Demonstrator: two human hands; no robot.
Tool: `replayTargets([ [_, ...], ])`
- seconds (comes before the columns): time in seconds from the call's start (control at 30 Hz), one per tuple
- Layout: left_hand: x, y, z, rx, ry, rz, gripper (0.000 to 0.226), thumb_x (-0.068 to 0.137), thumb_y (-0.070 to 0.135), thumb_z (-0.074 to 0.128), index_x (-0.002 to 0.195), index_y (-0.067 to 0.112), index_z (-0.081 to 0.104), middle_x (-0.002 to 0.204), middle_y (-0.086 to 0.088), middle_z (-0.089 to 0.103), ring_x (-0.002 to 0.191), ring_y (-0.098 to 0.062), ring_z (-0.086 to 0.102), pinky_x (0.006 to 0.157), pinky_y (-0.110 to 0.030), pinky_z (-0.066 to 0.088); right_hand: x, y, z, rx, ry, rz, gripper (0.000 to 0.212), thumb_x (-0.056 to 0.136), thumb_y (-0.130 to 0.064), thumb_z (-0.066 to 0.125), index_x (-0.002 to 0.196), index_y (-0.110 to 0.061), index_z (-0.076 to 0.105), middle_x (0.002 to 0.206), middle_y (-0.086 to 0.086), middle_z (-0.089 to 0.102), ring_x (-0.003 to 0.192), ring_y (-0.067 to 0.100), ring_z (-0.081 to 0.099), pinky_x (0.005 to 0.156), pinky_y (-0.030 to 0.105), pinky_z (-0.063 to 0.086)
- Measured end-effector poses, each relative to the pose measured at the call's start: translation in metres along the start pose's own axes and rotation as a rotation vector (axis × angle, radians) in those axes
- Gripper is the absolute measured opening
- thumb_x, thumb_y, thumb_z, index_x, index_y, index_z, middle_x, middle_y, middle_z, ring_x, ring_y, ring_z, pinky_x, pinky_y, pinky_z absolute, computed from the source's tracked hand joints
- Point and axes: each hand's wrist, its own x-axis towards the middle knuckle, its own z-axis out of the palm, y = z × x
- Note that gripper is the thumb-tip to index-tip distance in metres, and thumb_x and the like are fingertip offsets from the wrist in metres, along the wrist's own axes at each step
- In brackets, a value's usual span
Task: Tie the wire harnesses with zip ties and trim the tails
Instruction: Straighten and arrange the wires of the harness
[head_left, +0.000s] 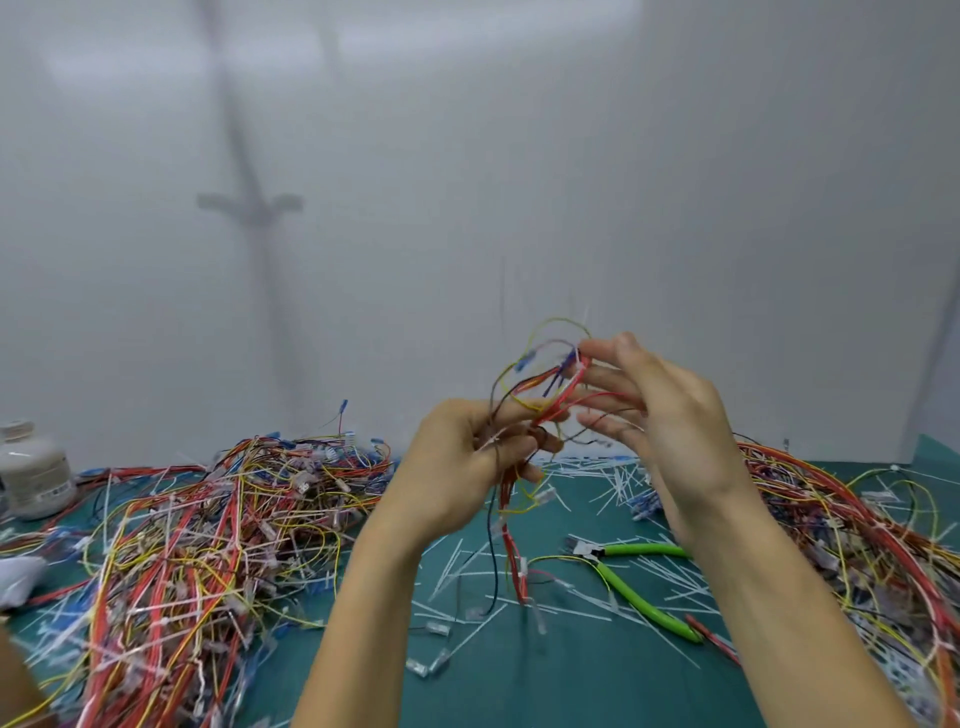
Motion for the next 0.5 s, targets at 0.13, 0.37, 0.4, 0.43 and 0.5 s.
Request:
replayTargets([
  [0.13,0.002,-0.004,0.004,0.151,-0.076,0.065,0.046,0.095,-0.002,0.057,0.103,0.041,0.069,0.095,0.000,0.076,0.073,-0.019,0.071,0.071,-0.021,0.054,0.001,0.004,-0.001,-0.026,0.097,0.046,0.022,0.094,-0.033,0.062,0.097,-0.013,0.070,0.088,0.006,0.077,0.065,0.017,0.073,0.064,0.028,0.060],
  [0.37,0.001,-0.011,0.004,0.261,-0.171,-0.059,0.027,0.091,0.006,0.067,0.112,0.020,0.075,0.100,0.004,0.077,0.088,-0.006,0.070,0.093,-0.037,0.056,0.004,0.003,-0.010,0.119,0.129,0.115,0.031,0.091,-0.023,0.069,0.116,-0.006,0.064,0.077,0.003,0.077,0.053,0.011,0.066,0.046,0.019,0.050],
  [0.4,0.001,-0.012,0.002,0.260,-0.197,-0.098,0.028,0.090,0.005,0.069,0.114,0.018,0.075,0.104,0.003,0.076,0.095,-0.004,0.068,0.097,-0.035,0.054,0.004,0.004,-0.011,0.118,0.106,0.122,0.030,0.091,-0.019,0.068,0.117,-0.006,0.063,0.077,0.003,0.077,0.053,0.009,0.067,0.046,0.018,0.050],
  [0.43,0.000,-0.012,0.000,0.266,-0.228,-0.133,0.030,0.088,0.003,0.070,0.114,0.017,0.074,0.107,0.003,0.075,0.100,-0.001,0.066,0.098,-0.032,0.052,0.004,0.004,-0.013,0.117,0.080,0.131,0.029,0.090,-0.016,0.069,0.117,-0.006,0.063,0.078,0.004,0.077,0.054,0.009,0.066,0.047,0.018,0.051],
  [0.5,-0.003,-0.014,-0.009,0.284,-0.281,-0.197,0.037,0.086,-0.003,0.069,0.117,0.017,0.072,0.106,0.003,0.075,0.091,0.002,0.062,0.087,-0.022,0.050,0.005,0.005,-0.016,0.112,0.013,0.137,0.027,0.089,-0.013,0.069,0.115,-0.011,0.064,0.082,0.007,0.077,0.054,0.011,0.067,0.050,0.020,0.054],
])
